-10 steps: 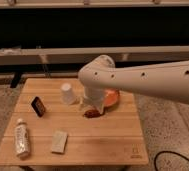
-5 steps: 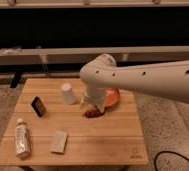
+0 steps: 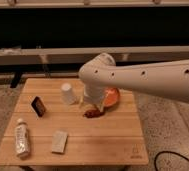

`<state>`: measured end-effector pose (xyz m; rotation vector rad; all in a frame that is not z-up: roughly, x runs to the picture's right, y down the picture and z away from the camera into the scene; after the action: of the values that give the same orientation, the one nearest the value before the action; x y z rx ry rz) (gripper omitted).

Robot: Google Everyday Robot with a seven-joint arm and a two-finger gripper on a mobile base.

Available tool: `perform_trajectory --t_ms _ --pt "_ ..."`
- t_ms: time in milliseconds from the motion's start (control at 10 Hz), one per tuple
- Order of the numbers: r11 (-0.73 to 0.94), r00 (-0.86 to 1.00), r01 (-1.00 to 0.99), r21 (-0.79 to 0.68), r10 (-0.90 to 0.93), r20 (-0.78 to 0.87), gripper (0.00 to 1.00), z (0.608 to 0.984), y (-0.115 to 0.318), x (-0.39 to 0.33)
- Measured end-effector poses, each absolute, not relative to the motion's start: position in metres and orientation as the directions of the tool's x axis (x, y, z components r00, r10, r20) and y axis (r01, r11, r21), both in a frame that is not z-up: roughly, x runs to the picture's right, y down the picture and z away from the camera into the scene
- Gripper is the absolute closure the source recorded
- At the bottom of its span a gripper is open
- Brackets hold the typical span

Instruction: Move the arm in a circular motion

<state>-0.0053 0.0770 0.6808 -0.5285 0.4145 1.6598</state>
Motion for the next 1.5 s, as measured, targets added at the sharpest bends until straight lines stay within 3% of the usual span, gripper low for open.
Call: perform_trajectory --t_ms 1500 --pt "-0.136 -0.094 -0.99 -0.035 0.831 -0.549 0.35 0.703 0.053 0.033"
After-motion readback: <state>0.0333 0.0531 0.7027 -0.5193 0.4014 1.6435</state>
